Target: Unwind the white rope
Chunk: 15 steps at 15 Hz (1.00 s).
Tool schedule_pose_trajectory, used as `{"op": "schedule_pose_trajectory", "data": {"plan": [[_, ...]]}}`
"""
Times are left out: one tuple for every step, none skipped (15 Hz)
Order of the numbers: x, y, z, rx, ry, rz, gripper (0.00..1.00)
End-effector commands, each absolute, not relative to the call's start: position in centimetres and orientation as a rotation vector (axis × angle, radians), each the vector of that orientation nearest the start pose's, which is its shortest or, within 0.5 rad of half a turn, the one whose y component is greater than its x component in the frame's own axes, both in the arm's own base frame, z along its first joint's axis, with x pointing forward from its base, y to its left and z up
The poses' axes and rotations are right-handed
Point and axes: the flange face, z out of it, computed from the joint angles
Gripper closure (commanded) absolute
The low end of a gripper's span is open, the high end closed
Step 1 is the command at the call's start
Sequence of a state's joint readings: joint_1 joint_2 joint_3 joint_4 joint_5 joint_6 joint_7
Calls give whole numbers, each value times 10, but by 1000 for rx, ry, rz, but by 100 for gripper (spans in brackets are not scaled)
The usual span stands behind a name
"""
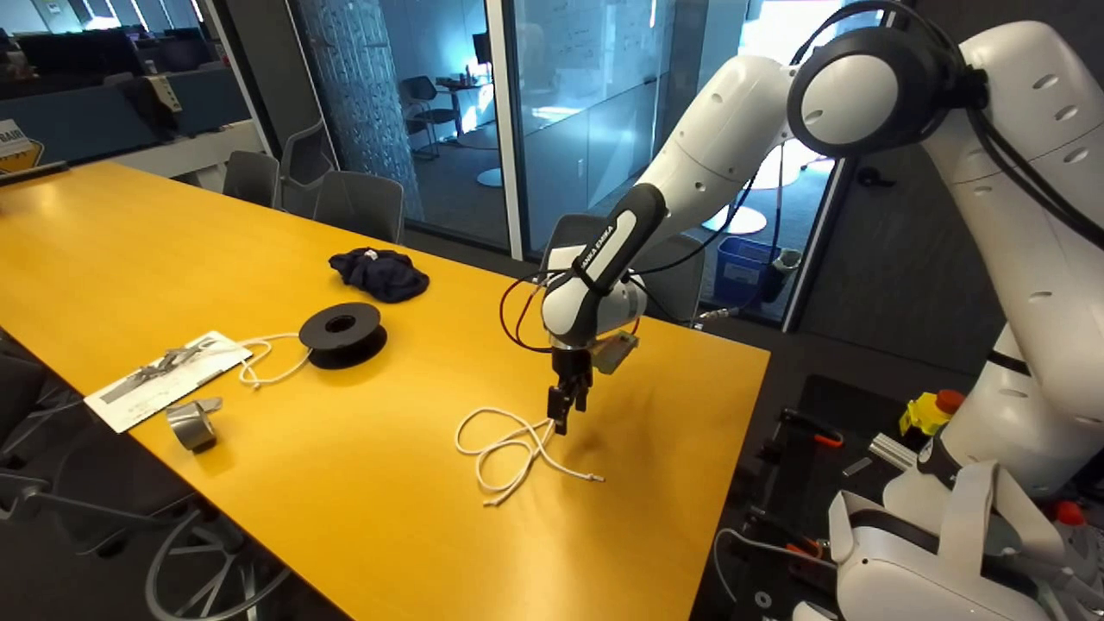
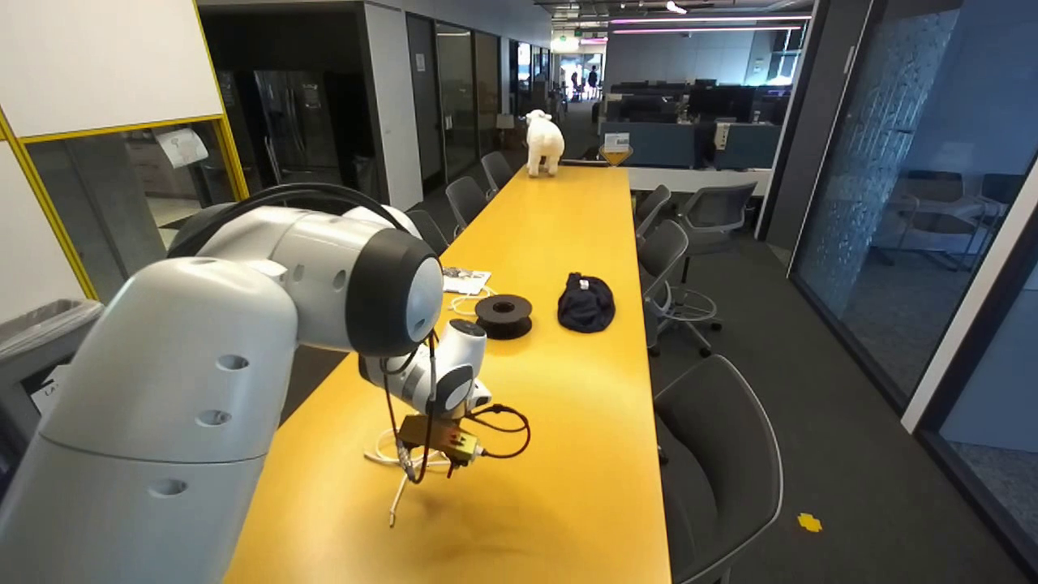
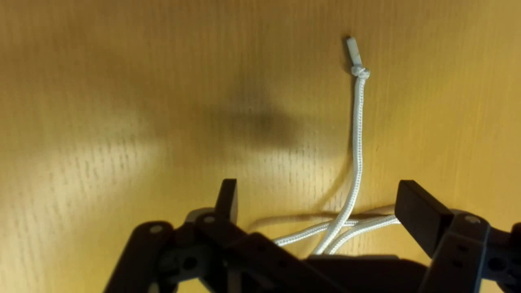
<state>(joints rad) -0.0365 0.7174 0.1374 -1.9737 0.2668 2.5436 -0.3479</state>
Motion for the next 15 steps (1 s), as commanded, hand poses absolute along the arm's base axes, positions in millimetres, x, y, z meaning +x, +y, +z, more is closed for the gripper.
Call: {"op": "schedule_pose_trajectory", "data": {"plan": [[593,95,86,-2928,-327,119,0],[594,103,84,-2938,-342,112,0],[597,111,85,-2954,-357,96,0],[599,117,85,-2966,-368,89,0],[603,122,86,-2979,-381,68,0],[605,126,87,-2988,-391,54,0],[610,128,85,-2996,-404,40,0],[613,129,85,-3001,-415,26,0],[617,129,83,-3005,-421,19,0],[621,129,80,-3007,-422,20,0],[626,128,76,-3003,-419,20,0],[629,127,73,-3002,-415,16,0],[633,126,67,-2998,-411,21,0],[636,126,63,-2998,-406,22,0],[639,126,59,-2996,-397,22,0]]}}
